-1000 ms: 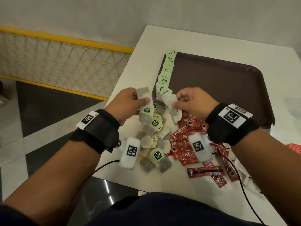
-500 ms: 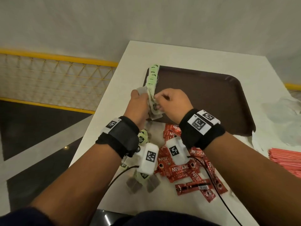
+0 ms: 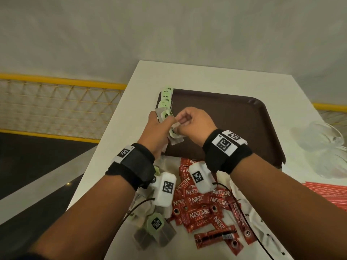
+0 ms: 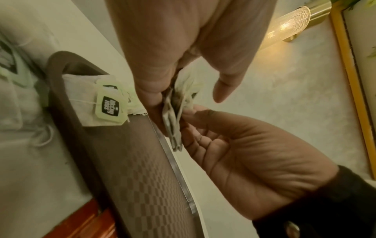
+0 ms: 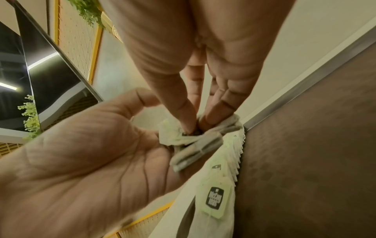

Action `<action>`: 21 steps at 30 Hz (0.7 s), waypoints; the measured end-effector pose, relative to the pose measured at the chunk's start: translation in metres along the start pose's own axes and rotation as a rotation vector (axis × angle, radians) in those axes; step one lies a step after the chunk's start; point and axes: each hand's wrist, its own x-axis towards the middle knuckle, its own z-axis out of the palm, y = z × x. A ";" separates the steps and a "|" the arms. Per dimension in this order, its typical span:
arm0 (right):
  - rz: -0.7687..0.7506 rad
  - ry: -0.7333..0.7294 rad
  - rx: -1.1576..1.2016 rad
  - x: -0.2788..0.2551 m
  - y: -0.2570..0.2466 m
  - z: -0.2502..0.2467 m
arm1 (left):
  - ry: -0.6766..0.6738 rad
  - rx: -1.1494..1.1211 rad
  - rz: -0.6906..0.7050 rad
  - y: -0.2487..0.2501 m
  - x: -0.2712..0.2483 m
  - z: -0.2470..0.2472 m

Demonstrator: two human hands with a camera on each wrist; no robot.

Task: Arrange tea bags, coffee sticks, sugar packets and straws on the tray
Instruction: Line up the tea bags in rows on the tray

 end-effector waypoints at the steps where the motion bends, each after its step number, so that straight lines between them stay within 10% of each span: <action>1: -0.005 0.006 -0.020 0.004 0.000 -0.001 | 0.004 0.013 0.006 0.002 0.003 0.001; 21: 0.088 -0.183 -0.197 0.066 -0.015 -0.050 | -0.007 0.262 0.149 0.036 0.061 0.009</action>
